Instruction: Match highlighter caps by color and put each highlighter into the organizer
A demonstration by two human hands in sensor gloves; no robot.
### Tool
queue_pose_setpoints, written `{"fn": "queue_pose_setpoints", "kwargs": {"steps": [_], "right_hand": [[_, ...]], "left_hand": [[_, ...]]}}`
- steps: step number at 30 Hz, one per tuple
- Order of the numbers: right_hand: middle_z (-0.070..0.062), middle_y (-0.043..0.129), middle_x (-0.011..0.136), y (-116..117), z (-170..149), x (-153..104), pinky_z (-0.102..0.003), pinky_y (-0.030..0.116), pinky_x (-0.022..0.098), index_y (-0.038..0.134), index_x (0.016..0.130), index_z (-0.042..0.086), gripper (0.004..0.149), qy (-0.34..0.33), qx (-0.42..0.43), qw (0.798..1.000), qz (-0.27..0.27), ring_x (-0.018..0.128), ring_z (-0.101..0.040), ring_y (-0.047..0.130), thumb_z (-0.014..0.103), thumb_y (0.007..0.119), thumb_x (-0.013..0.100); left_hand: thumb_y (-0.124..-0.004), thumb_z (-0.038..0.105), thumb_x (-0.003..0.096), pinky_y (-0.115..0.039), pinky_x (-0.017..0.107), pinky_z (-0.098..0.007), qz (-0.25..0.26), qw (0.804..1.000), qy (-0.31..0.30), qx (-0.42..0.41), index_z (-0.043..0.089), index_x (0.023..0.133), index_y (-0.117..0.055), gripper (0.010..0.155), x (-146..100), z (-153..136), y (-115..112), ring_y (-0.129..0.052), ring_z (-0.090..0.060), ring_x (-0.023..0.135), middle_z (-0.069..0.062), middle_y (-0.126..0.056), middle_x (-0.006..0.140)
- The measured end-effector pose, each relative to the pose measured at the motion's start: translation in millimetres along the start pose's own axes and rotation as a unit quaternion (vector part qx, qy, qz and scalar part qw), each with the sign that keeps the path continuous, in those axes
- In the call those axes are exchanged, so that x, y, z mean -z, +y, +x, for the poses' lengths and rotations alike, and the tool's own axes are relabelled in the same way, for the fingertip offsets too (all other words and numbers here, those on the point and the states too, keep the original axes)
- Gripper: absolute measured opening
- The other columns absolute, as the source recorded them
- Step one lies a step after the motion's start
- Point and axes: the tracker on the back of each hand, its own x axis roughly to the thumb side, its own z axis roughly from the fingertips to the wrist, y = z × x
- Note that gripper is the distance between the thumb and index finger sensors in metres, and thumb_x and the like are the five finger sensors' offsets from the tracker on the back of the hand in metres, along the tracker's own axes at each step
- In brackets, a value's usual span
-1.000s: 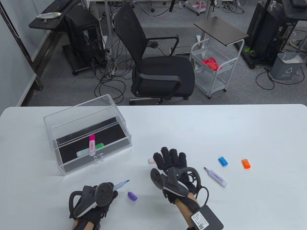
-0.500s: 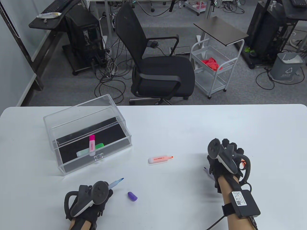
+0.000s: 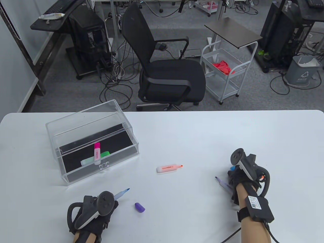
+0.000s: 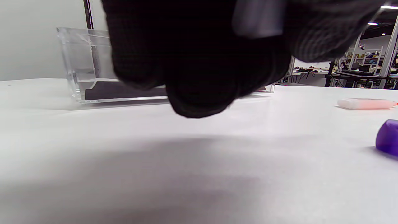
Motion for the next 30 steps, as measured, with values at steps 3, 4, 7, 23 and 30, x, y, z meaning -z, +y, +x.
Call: {"fn": "queue_pose_setpoints", "kwargs": {"steps": [3, 4, 7, 23, 30], "right_hand": [[-0.01, 0.078, 0.096, 0.8, 0.8, 2.9, -0.062, 0.055, 0.069, 0.068, 0.096, 0.025, 0.065, 0.007, -0.006, 1.0, 0.0, 0.087, -0.034, 0.078, 0.044, 0.089, 0.037], [-0.01, 0.08, 0.094, 0.6, 1.9, 4.4, -0.062, 0.057, 0.068, 0.073, 0.093, 0.025, 0.06, 0.009, -0.004, 1.0, 0.004, 0.085, -0.034, 0.079, 0.043, 0.089, 0.038], [-0.009, 0.08, 0.093, -0.8, 3.7, 7.6, -0.062, 0.058, 0.068, 0.074, 0.091, 0.026, 0.055, 0.02, -0.01, 1.0, 0.017, 0.084, -0.033, 0.081, 0.04, 0.088, 0.039], [-0.013, 0.082, 0.091, -30.0, 17.4, -38.6, -0.061, 0.066, 0.062, 0.062, 0.094, 0.018, 0.055, -0.075, -0.017, 0.995, -0.07, 0.076, -0.033, 0.087, 0.034, 0.074, 0.043], [-0.013, 0.08, 0.091, -46.0, 38.7, -85.3, -0.061, 0.065, 0.062, 0.062, 0.096, 0.021, 0.055, -0.151, 0.012, 0.984, -0.092, 0.077, -0.032, 0.085, 0.035, 0.072, 0.044]], "left_hand": [[-0.068, 0.06, 0.0444, -0.091, 0.045, -0.036, -0.003, 1.0, 0.003, 0.0, 0.032, 0.089, -0.074, 0.053, 0.1, -0.5, 0.0, -0.107, -0.011, 0.047, 0.015, -0.093, 0.067], [-0.068, 0.06, 0.0443, -0.091, 0.045, -0.036, -0.003, 1.0, 0.003, 0.0, 0.032, 0.089, -0.074, 0.053, 0.0, -0.7, 0.1, -0.107, -0.011, 0.047, 0.015, -0.093, 0.066], [-0.068, 0.06, 0.0443, -0.091, 0.046, -0.036, -0.004, 1.0, 0.006, -0.002, 0.032, 0.089, -0.075, 0.053, -0.3, -2.2, 0.7, -0.107, -0.011, 0.047, 0.015, -0.093, 0.067], [-0.068, 0.06, 0.0446, -0.09, 0.046, -0.036, -0.006, 1.0, -0.002, -0.007, 0.033, 0.09, -0.074, 0.053, -0.7, -3.0, 2.6, -0.107, -0.011, 0.048, 0.015, -0.092, 0.067], [-0.068, 0.06, 0.0447, -0.09, 0.046, -0.035, -0.013, 1.0, -0.014, -0.002, 0.033, 0.09, -0.074, 0.053, 0.9, 3.1, 0.6, -0.107, -0.011, 0.048, 0.015, -0.092, 0.068]]}}
